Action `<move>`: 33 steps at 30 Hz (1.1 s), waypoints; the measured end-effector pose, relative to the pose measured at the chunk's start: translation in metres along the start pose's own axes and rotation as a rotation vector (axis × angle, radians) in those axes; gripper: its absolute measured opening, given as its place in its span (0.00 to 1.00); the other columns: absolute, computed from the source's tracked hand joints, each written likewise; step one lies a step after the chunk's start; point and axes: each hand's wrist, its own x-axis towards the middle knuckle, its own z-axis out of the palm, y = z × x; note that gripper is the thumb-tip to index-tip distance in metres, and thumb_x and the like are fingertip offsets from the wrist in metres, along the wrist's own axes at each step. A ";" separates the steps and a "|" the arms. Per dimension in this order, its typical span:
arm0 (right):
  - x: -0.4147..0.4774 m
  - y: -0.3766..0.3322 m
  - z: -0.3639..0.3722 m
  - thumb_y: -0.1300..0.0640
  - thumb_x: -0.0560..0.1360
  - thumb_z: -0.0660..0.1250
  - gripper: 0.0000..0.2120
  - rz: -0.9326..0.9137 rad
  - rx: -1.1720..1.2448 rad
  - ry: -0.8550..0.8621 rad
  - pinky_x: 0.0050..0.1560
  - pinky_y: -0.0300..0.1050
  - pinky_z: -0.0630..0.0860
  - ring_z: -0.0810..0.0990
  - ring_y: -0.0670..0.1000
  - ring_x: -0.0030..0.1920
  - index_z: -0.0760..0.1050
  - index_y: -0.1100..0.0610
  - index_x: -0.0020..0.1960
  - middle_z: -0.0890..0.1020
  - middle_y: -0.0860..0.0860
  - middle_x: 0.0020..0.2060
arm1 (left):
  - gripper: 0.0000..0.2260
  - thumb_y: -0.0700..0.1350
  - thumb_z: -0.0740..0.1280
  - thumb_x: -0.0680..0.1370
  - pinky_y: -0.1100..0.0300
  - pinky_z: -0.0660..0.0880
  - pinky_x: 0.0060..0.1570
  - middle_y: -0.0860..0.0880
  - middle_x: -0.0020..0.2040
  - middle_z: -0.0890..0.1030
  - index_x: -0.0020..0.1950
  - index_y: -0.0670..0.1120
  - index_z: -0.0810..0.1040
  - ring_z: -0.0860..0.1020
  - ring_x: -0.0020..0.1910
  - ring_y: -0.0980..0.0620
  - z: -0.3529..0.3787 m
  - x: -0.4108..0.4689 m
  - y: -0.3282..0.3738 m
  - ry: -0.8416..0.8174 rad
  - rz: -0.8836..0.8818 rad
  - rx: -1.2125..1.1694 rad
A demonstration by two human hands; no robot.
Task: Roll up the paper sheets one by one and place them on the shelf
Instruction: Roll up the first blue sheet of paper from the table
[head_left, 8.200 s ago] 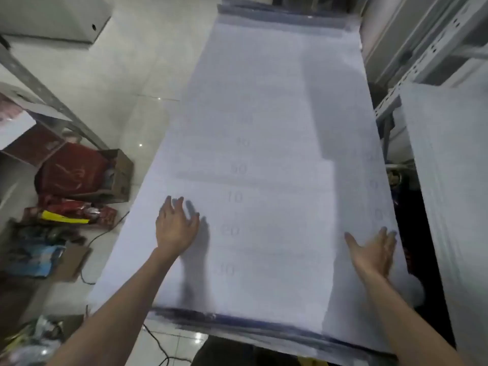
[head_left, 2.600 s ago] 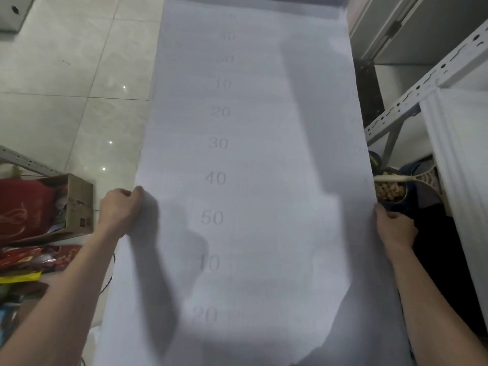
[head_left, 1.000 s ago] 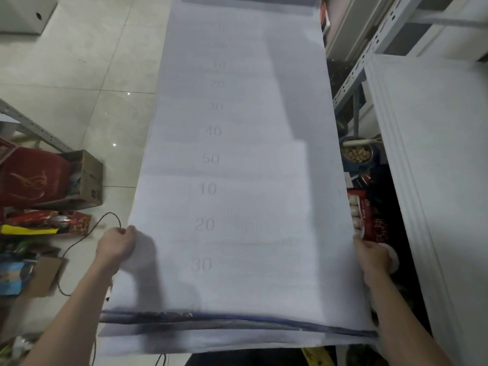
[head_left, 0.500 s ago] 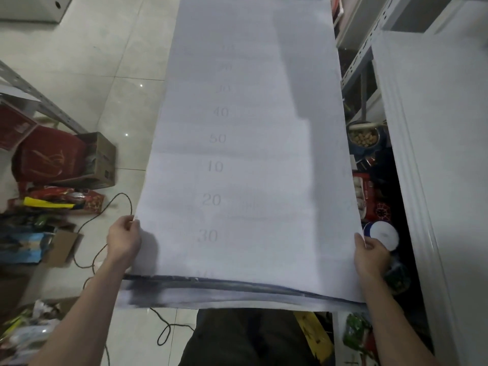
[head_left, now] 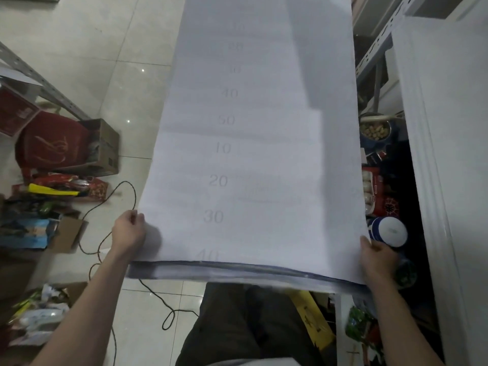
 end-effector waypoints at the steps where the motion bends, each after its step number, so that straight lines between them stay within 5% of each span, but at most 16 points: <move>1: -0.002 -0.003 0.001 0.53 0.79 0.66 0.17 0.001 0.022 0.009 0.54 0.49 0.69 0.76 0.61 0.54 0.79 0.66 0.57 0.80 0.62 0.54 | 0.09 0.41 0.63 0.82 0.52 0.69 0.51 0.38 0.48 0.81 0.54 0.37 0.79 0.78 0.52 0.36 0.001 -0.001 0.002 0.017 0.019 -0.057; 4: -0.008 -0.006 0.001 0.50 0.79 0.65 0.15 0.009 0.020 0.014 0.52 0.49 0.69 0.74 0.56 0.49 0.79 0.63 0.54 0.79 0.57 0.48 | 0.11 0.48 0.63 0.81 0.53 0.68 0.50 0.44 0.46 0.79 0.52 0.41 0.80 0.78 0.51 0.38 -0.002 -0.002 0.000 0.025 -0.024 -0.097; 7: -0.020 0.017 -0.012 0.47 0.80 0.62 0.17 0.039 -0.110 -0.020 0.49 0.49 0.65 0.71 0.55 0.45 0.77 0.60 0.46 0.77 0.57 0.45 | 0.21 0.60 0.59 0.80 0.51 0.68 0.49 0.42 0.46 0.77 0.49 0.43 0.77 0.75 0.48 0.38 -0.012 -0.015 -0.022 -0.055 -0.186 0.138; 9: -0.030 0.035 -0.015 0.47 0.81 0.61 0.19 0.051 -0.149 -0.048 0.47 0.48 0.66 0.72 0.55 0.44 0.78 0.63 0.51 0.76 0.57 0.45 | 0.19 0.58 0.59 0.80 0.51 0.67 0.48 0.39 0.48 0.77 0.51 0.42 0.75 0.74 0.49 0.38 -0.010 -0.032 -0.036 -0.106 -0.228 0.181; 16: -0.042 0.034 -0.003 0.51 0.80 0.64 0.19 -0.019 0.058 -0.040 0.48 0.46 0.69 0.76 0.57 0.52 0.72 0.62 0.66 0.79 0.59 0.58 | 0.18 0.53 0.66 0.77 0.53 0.72 0.45 0.43 0.54 0.79 0.62 0.46 0.73 0.76 0.48 0.46 -0.005 -0.064 -0.037 -0.001 -0.160 -0.302; 21: -0.056 0.070 -0.009 0.49 0.79 0.67 0.22 0.031 0.097 -0.009 0.53 0.45 0.68 0.77 0.60 0.61 0.74 0.60 0.68 0.78 0.58 0.64 | 0.19 0.48 0.68 0.77 0.57 0.75 0.29 0.37 0.57 0.80 0.68 0.47 0.74 0.76 0.31 0.46 0.004 -0.093 -0.054 0.091 -0.232 -0.386; 23: -0.057 0.073 -0.009 0.50 0.79 0.67 0.21 0.023 0.145 0.000 0.53 0.45 0.70 0.78 0.58 0.58 0.76 0.61 0.67 0.80 0.59 0.62 | 0.21 0.43 0.67 0.78 0.61 0.77 0.31 0.38 0.60 0.80 0.71 0.43 0.73 0.78 0.36 0.45 0.004 -0.098 -0.051 0.104 -0.218 -0.434; 25: -0.057 0.071 -0.011 0.49 0.79 0.67 0.22 0.029 0.132 0.013 0.56 0.47 0.73 0.78 0.59 0.59 0.76 0.63 0.67 0.80 0.60 0.62 | 0.21 0.42 0.66 0.79 0.58 0.78 0.50 0.38 0.65 0.77 0.72 0.42 0.71 0.79 0.54 0.42 0.003 -0.105 -0.047 0.084 -0.219 -0.384; 27: -0.063 0.062 -0.014 0.46 0.79 0.66 0.27 -0.013 -0.007 0.087 0.64 0.56 0.71 0.75 0.64 0.65 0.71 0.64 0.70 0.77 0.63 0.65 | 0.21 0.44 0.64 0.81 0.46 0.68 0.68 0.37 0.70 0.72 0.73 0.40 0.69 0.71 0.69 0.38 0.000 -0.115 -0.035 0.169 -0.101 -0.090; 29: -0.079 0.047 -0.017 0.41 0.79 0.64 0.30 -0.227 -0.234 0.163 0.67 0.63 0.68 0.70 0.64 0.68 0.68 0.60 0.72 0.73 0.62 0.68 | 0.18 0.47 0.63 0.82 0.44 0.60 0.71 0.39 0.70 0.73 0.70 0.42 0.73 0.68 0.72 0.39 -0.003 -0.126 -0.016 0.291 0.232 0.230; 31: -0.102 0.028 -0.011 0.39 0.79 0.63 0.26 -0.583 -0.395 0.093 0.69 0.63 0.64 0.68 0.59 0.69 0.70 0.54 0.71 0.73 0.55 0.68 | 0.13 0.52 0.62 0.82 0.46 0.62 0.69 0.47 0.64 0.79 0.62 0.48 0.79 0.73 0.67 0.45 -0.002 -0.133 0.005 0.189 0.622 0.358; 33: -0.125 0.009 0.003 0.35 0.79 0.60 0.24 -0.847 -0.473 -0.122 0.71 0.56 0.57 0.70 0.52 0.68 0.75 0.49 0.67 0.77 0.48 0.64 | 0.14 0.58 0.62 0.81 0.50 0.64 0.66 0.54 0.57 0.82 0.57 0.52 0.81 0.77 0.60 0.52 0.005 -0.139 0.021 -0.049 0.811 0.401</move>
